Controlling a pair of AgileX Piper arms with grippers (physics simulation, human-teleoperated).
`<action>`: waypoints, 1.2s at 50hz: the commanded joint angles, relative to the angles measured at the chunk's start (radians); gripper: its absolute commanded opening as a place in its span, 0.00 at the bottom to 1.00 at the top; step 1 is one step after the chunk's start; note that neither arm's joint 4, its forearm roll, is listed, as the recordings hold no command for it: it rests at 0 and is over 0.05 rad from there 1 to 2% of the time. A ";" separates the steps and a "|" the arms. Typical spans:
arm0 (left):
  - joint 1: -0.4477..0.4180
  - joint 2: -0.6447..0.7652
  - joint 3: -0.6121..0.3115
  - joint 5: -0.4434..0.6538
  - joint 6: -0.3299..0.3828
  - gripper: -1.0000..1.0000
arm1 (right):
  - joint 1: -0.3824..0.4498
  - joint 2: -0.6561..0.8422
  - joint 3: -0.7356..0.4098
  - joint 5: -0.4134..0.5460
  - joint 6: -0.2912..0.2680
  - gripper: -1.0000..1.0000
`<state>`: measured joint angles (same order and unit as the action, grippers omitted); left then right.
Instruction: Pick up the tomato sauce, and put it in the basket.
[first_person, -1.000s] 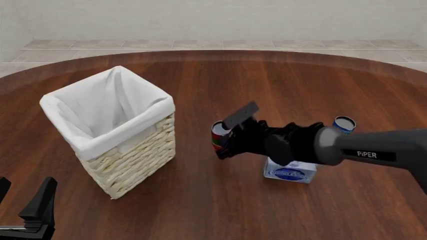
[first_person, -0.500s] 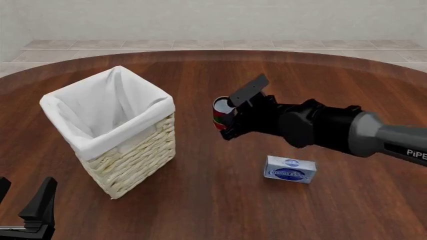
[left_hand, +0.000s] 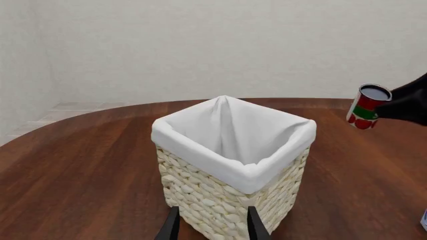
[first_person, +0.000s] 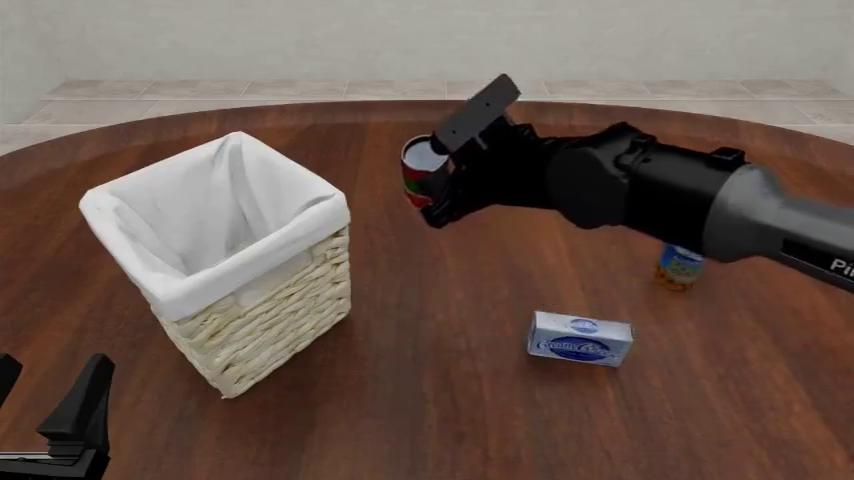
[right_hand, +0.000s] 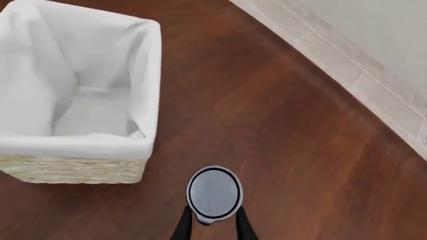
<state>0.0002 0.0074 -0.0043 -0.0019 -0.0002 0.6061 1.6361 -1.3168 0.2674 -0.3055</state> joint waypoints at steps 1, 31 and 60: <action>0.000 0.000 0.000 0.000 0.000 1.00 | 0.039 0.021 -0.120 0.075 -0.024 0.00; 0.000 0.000 0.000 0.000 0.000 1.00 | 0.165 0.139 -0.350 0.176 -0.061 0.00; 0.000 0.000 0.000 0.000 0.000 1.00 | 0.250 0.308 -0.584 0.272 -0.076 0.00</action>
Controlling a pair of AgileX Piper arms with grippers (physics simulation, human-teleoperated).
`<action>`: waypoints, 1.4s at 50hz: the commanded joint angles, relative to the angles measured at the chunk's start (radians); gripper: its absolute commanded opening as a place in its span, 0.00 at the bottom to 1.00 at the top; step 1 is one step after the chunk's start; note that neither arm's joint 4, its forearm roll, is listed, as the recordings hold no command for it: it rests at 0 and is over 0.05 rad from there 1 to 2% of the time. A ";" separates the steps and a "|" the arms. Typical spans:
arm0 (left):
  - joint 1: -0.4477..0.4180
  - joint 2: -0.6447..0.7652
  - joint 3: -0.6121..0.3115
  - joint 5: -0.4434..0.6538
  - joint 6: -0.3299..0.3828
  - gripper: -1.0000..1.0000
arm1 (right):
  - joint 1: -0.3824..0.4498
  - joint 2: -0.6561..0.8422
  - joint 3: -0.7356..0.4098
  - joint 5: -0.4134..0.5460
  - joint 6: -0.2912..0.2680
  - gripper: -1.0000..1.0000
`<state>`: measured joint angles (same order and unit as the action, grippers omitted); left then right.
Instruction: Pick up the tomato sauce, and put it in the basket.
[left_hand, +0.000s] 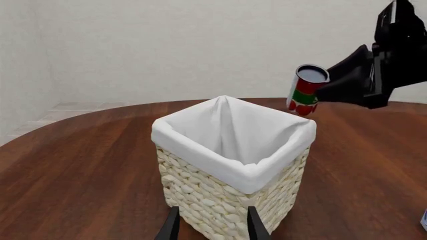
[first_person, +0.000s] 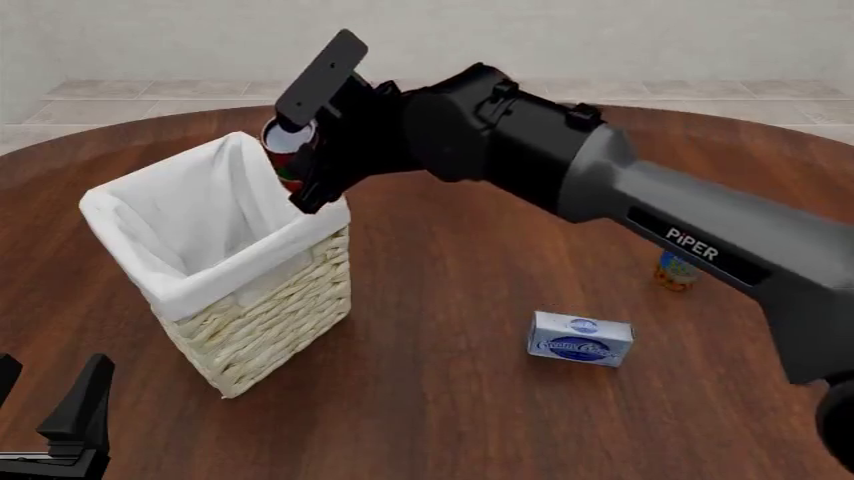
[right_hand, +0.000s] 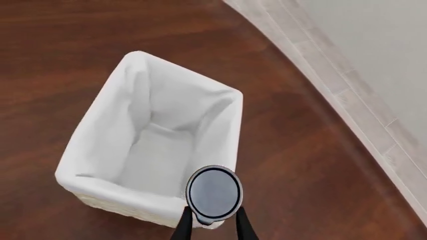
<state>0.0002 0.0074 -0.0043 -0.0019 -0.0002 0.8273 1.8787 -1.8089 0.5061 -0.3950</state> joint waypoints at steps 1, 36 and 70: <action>0.000 0.000 0.000 0.000 0.000 1.00 | 0.031 0.073 -0.102 0.037 0.015 0.00; 0.000 0.000 0.000 0.000 0.000 1.00 | 0.059 0.269 -0.293 0.113 0.045 0.00; 0.000 0.000 0.000 0.000 0.000 1.00 | 0.070 0.288 -0.327 0.116 0.051 1.00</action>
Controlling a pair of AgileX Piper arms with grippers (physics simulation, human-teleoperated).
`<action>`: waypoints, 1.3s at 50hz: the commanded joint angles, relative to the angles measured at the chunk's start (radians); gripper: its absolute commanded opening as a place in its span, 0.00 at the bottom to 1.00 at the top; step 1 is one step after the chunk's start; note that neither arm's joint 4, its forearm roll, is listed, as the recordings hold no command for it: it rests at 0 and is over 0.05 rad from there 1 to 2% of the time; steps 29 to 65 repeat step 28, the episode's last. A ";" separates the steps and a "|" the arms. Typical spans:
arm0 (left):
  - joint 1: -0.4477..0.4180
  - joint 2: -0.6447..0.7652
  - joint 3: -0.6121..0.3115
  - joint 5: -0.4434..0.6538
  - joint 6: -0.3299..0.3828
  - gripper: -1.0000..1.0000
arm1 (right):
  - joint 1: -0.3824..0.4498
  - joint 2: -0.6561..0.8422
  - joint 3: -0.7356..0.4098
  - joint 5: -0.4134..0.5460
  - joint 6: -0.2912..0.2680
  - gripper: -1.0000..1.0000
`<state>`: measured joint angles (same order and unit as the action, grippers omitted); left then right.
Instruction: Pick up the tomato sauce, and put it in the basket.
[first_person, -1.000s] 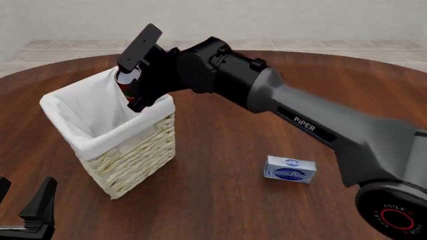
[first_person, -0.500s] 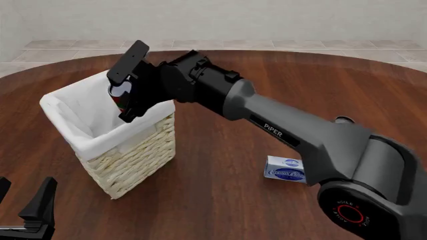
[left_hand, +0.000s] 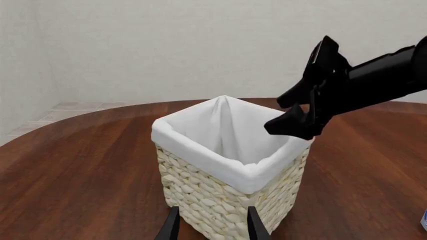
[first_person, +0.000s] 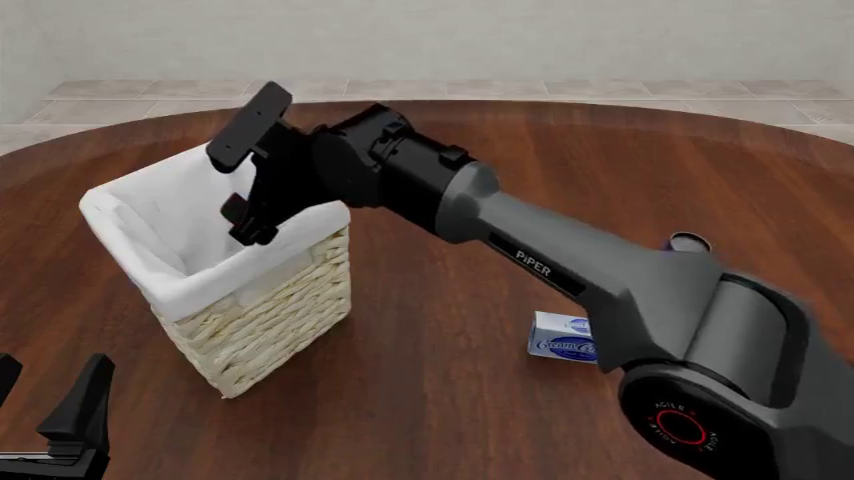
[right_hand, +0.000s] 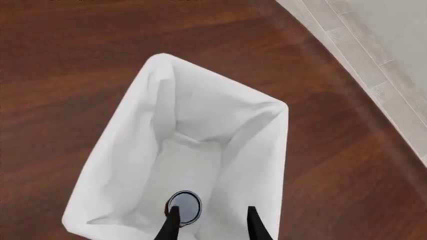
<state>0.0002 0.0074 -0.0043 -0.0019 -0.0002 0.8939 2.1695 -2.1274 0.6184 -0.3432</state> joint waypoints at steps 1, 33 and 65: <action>0.000 0.000 0.000 0.000 0.000 1.00 | 0.002 -0.004 -0.011 0.004 -0.002 1.00; 0.000 0.000 0.000 0.000 0.000 1.00 | 0.006 -0.121 0.054 -0.008 -0.031 1.00; 0.000 0.000 0.000 0.000 0.000 1.00 | 0.006 -0.121 0.054 -0.008 -0.031 1.00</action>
